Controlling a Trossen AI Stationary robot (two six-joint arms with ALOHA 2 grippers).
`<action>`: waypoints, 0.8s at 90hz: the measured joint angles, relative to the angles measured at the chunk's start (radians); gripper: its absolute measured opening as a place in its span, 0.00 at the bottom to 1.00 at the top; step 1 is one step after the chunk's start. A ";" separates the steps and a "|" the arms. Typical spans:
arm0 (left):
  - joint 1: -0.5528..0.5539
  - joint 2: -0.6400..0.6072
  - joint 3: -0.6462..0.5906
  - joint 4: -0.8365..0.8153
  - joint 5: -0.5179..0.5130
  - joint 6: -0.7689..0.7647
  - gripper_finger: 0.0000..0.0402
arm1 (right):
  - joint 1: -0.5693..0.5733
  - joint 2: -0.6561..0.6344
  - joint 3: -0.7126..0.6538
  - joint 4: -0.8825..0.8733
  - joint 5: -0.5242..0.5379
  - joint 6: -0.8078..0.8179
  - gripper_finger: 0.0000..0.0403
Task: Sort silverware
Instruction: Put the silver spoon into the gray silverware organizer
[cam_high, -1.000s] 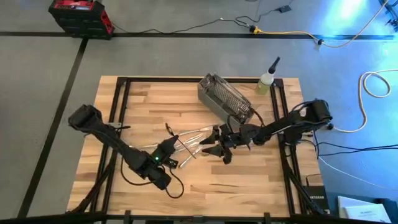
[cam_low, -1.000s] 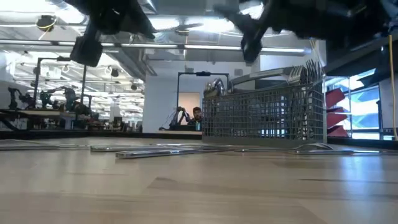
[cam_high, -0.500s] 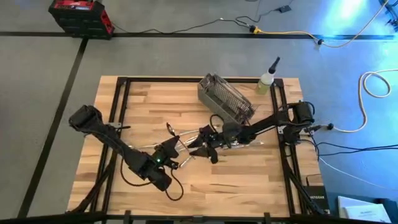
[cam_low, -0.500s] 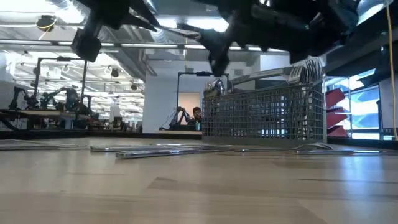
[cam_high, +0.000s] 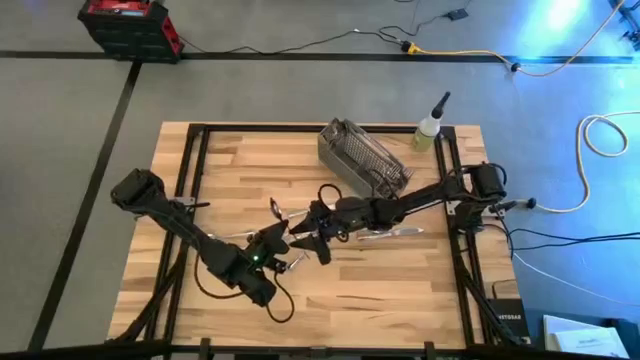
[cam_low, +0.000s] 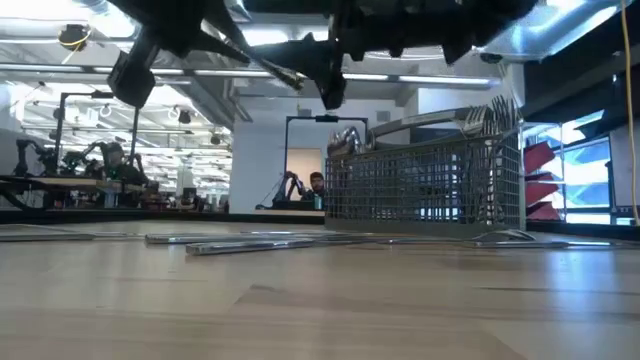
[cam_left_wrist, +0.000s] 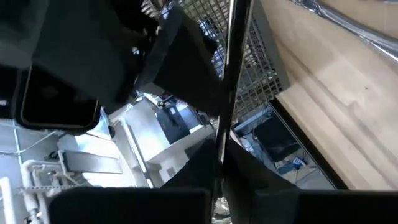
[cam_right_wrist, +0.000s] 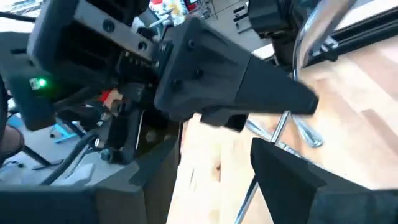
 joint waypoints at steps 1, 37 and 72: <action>0.000 0.000 0.000 0.001 0.000 -0.001 0.00 | 0.000 0.000 0.003 -0.003 0.002 -0.002 0.47; 0.009 0.000 0.000 0.001 0.028 -0.005 0.00 | 0.001 0.000 0.141 -0.305 0.114 -0.116 0.47; 0.017 0.000 -0.011 -0.009 0.036 -0.012 0.00 | 0.009 0.004 0.242 -0.513 0.124 -0.172 0.47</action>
